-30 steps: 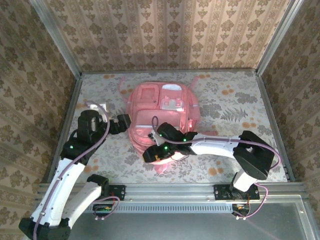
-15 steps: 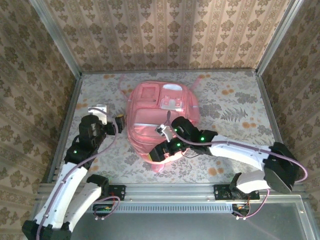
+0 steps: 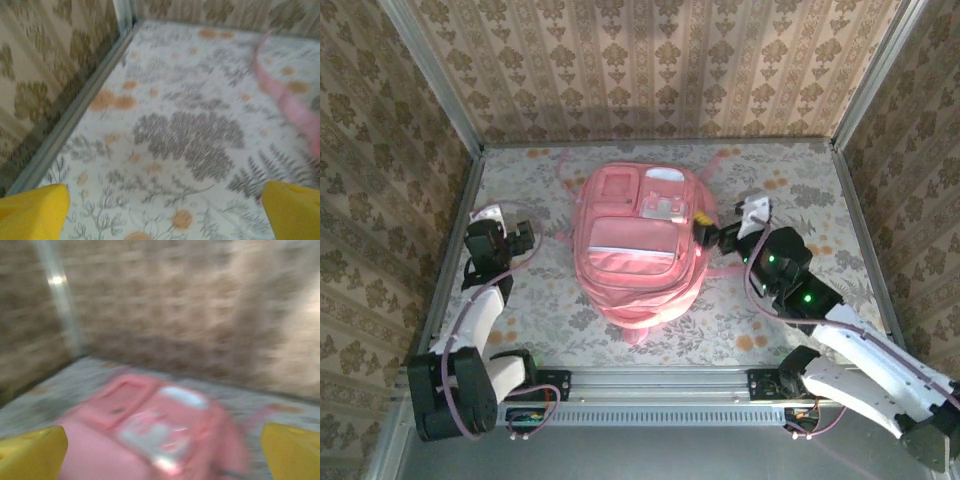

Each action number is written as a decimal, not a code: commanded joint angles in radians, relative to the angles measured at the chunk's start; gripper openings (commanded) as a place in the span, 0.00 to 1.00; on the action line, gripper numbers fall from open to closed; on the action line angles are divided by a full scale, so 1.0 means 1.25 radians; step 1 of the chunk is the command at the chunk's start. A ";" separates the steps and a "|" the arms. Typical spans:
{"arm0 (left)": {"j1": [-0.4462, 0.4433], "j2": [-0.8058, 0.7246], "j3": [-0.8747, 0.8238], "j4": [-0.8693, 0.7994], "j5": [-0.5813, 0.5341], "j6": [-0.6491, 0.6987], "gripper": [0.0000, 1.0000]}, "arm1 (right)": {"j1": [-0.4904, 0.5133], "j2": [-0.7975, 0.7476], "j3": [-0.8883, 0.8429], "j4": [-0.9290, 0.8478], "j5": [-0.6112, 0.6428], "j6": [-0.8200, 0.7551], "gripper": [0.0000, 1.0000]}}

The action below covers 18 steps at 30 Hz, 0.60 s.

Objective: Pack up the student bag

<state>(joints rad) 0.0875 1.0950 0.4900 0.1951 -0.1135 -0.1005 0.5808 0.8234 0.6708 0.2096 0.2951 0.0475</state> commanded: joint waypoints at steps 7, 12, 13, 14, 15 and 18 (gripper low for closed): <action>0.021 0.160 -0.046 0.217 0.086 0.033 1.00 | -0.335 0.233 -0.099 0.134 0.103 0.062 1.00; 0.007 0.231 -0.070 0.404 0.108 0.024 1.00 | -0.390 0.358 -0.118 0.202 0.065 0.068 1.00; 0.000 0.262 -0.091 0.488 0.096 0.023 1.00 | -0.391 0.380 -0.128 0.215 0.060 0.051 1.00; -0.005 0.267 -0.095 0.499 0.106 0.035 1.00 | -0.394 0.404 -0.143 0.249 0.061 0.050 1.00; -0.024 0.262 -0.083 0.463 0.088 0.045 1.00 | -0.399 0.421 -0.168 0.294 0.059 0.056 1.00; -0.095 0.350 -0.102 0.589 0.015 0.107 1.00 | -0.423 0.429 -0.199 0.367 -0.023 0.036 1.00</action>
<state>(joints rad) 0.0273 1.4631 0.3954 0.7280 -0.0452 -0.0433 0.0757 1.3514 0.4541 0.5167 0.3580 0.1078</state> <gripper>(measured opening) 0.999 0.999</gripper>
